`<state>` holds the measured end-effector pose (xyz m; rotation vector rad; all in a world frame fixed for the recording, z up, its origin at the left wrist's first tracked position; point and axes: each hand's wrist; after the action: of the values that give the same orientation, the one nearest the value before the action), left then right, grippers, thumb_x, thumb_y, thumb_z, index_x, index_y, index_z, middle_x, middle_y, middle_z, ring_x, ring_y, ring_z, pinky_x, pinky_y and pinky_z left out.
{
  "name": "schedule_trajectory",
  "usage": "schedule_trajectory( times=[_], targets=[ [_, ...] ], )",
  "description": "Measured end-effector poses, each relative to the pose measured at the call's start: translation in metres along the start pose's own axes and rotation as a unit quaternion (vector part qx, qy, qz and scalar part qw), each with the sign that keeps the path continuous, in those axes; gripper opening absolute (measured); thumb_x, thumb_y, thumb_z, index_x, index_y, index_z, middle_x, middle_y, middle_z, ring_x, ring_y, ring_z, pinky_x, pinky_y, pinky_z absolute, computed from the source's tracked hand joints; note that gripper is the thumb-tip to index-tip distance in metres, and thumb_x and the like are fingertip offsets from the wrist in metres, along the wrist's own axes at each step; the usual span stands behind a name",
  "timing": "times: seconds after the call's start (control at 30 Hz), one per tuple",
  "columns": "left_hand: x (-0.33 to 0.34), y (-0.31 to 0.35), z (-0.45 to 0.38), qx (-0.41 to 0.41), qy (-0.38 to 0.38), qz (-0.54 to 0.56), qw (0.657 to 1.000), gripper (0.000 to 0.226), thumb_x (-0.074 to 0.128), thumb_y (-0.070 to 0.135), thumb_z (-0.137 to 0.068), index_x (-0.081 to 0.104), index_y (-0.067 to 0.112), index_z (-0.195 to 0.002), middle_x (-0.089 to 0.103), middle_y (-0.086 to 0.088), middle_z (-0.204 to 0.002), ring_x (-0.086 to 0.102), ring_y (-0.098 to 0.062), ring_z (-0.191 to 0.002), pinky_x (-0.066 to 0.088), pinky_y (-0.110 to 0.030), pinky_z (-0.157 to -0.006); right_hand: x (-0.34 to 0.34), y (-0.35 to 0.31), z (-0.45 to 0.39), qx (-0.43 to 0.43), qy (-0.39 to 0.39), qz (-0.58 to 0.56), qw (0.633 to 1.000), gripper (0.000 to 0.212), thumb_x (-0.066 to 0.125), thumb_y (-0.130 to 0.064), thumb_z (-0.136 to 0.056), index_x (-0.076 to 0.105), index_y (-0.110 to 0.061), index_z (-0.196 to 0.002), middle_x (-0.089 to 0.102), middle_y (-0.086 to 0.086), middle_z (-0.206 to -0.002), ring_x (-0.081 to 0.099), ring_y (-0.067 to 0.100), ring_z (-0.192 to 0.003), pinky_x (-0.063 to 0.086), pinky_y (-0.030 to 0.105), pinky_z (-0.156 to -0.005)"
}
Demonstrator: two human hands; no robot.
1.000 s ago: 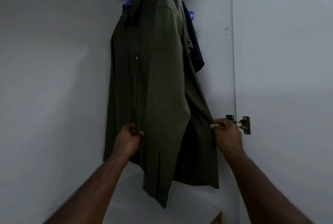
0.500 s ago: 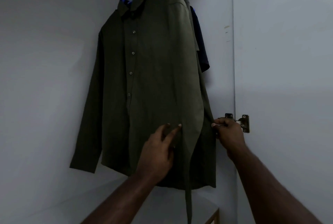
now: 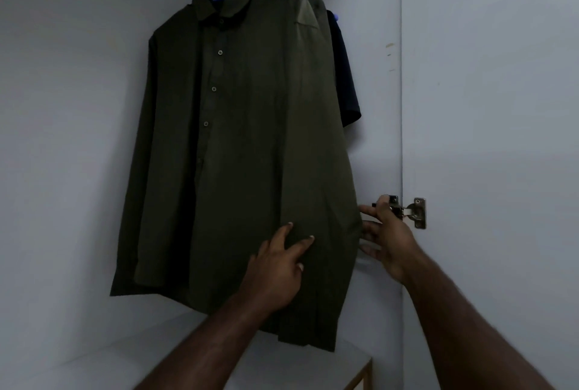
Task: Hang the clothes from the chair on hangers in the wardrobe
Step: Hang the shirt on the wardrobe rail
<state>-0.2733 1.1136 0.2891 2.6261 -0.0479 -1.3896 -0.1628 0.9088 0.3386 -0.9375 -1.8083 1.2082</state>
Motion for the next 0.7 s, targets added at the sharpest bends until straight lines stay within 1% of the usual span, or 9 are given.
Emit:
schedule_trajectory(
  times=[0.07,0.1,0.13,0.17,0.27,0.4,0.5,0.6,0.7],
  targets=[
    [0.001,-0.004,-0.002,-0.006,-0.016,-0.001,1.0,0.06,0.049,0.032,-0.101,0.024,0.052,-0.152,0.002,0.009,-0.167,0.022,-0.027,-0.147,0.028,-0.051,-0.118,0.008,0.003,0.0,-0.044,0.025,0.073,0.996,0.032,0.06,-0.046,-0.095,0.06,-0.025,-0.119,0.069,0.005,-0.11,0.064,0.018,-0.1,0.05,0.04,-0.09],
    [0.001,-0.006,-0.004,-0.008,-0.023,0.001,1.0,0.061,0.049,0.032,-0.101,0.023,0.052,-0.152,0.003,0.009,-0.167,0.022,-0.027,-0.147,0.028,-0.052,-0.118,0.013,0.004,-0.002,-0.067,0.051,0.112,0.99,0.035,0.071,-0.034,-0.09,0.061,-0.021,-0.121,0.07,0.005,-0.106,0.065,0.017,-0.095,0.053,0.036,-0.084],
    [0.001,-0.008,-0.005,-0.01,-0.026,0.004,1.0,0.061,0.049,0.032,-0.101,0.023,0.051,-0.152,0.004,0.008,-0.167,0.022,-0.028,-0.148,0.027,-0.052,-0.118,0.018,0.006,-0.006,-0.084,0.079,0.143,0.983,0.038,0.076,-0.023,-0.087,0.062,-0.018,-0.121,0.071,0.005,-0.098,0.067,0.016,-0.088,0.054,0.033,-0.079],
    [0.001,-0.01,-0.006,-0.012,-0.029,0.005,1.0,0.061,0.048,0.032,-0.101,0.023,0.05,-0.153,0.004,0.008,-0.167,0.022,-0.028,-0.148,0.027,-0.052,-0.118,0.022,0.008,-0.01,-0.092,0.103,0.164,0.977,0.04,0.078,-0.017,-0.084,0.063,-0.014,-0.121,0.073,0.005,-0.091,0.068,0.016,-0.084,0.056,0.034,-0.079],
    [0.0,-0.017,-0.006,-0.023,-0.03,0.0,0.999,0.06,0.048,0.031,-0.102,0.022,0.049,-0.153,0.005,0.007,-0.167,0.022,-0.028,-0.148,0.027,-0.052,-0.118,0.032,0.015,-0.022,-0.094,0.137,0.226,0.96,0.042,0.079,-0.02,-0.083,0.065,-0.016,-0.122,0.074,0.001,-0.089,0.069,0.016,-0.086,0.057,0.043,-0.089],
    [0.0,-0.025,-0.001,-0.032,-0.031,-0.004,0.999,0.062,0.049,0.031,-0.101,0.021,0.05,-0.154,0.005,0.007,-0.167,0.023,-0.028,-0.147,0.027,-0.053,-0.118,0.037,0.02,-0.029,-0.108,0.156,0.276,0.942,0.045,0.077,-0.025,-0.085,0.061,-0.016,-0.127,0.073,0.002,-0.101,0.067,0.015,-0.091,0.054,0.035,-0.089],
    [0.001,-0.028,0.003,-0.033,-0.029,-0.01,0.999,0.063,0.049,0.032,-0.101,0.02,0.051,-0.154,0.004,0.008,-0.167,0.022,-0.027,-0.147,0.027,-0.053,-0.117,0.04,0.021,-0.023,-0.14,0.179,0.284,0.932,0.051,0.074,-0.025,-0.088,0.055,-0.015,-0.134,0.069,0.002,-0.116,0.065,0.019,-0.107,0.051,0.037,-0.096],
    [0.002,-0.028,0.006,-0.029,-0.026,-0.022,0.999,0.064,0.048,0.032,-0.101,0.018,0.051,-0.154,0.002,0.008,-0.167,0.02,-0.027,-0.148,0.027,-0.052,-0.118,0.047,0.021,-0.01,-0.213,0.22,0.326,0.894,0.045,0.068,-0.022,-0.092,0.056,-0.016,-0.135,0.063,0.002,-0.124,0.06,0.019,-0.112,0.05,0.035,-0.095],
    [0.003,-0.023,0.009,-0.027,-0.021,-0.035,0.999,0.065,0.047,0.031,-0.101,0.016,0.051,-0.154,0.0,0.007,-0.167,0.018,-0.027,-0.148,0.026,-0.05,-0.118,0.055,0.022,0.005,-0.274,0.205,0.386,0.857,0.034,0.063,-0.02,-0.094,0.06,-0.017,-0.129,0.062,0.003,-0.124,0.056,0.018,-0.114,0.048,0.033,-0.097]
  ],
)
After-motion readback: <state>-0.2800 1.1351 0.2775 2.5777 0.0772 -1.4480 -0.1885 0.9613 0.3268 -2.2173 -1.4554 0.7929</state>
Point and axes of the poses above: each hand's wrist, its own z-axis away from the middle knuckle, its own x-axis out of the palm, y = z × x
